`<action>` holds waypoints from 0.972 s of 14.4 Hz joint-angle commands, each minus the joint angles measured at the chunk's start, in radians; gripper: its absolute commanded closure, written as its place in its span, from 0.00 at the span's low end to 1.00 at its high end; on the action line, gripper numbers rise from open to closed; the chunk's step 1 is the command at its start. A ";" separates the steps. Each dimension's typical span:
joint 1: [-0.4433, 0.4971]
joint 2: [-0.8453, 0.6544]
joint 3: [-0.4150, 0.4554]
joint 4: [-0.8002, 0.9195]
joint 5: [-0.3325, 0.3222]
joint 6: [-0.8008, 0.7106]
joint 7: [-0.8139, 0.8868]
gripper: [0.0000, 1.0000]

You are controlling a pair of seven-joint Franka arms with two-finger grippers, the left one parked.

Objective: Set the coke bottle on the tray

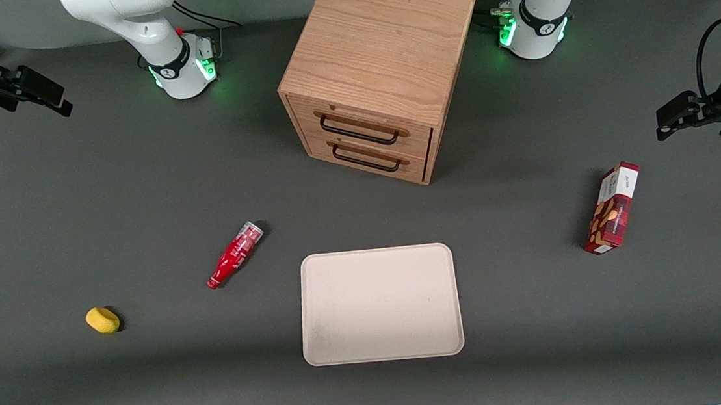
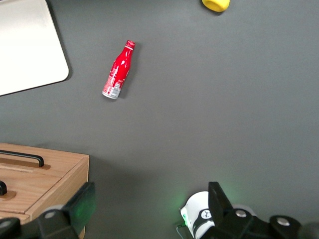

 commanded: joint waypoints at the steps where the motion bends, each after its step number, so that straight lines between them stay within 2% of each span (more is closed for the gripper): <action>1: 0.002 0.008 -0.017 0.019 0.022 -0.014 -0.018 0.00; 6: 0.003 0.022 -0.025 0.020 0.011 -0.014 -0.064 0.00; 10: 0.009 0.102 0.036 0.107 0.019 -0.011 -0.038 0.00; 12: 0.011 0.194 0.090 0.187 0.020 -0.001 0.072 0.00; 14: 0.012 0.291 0.145 0.212 0.023 0.044 0.255 0.00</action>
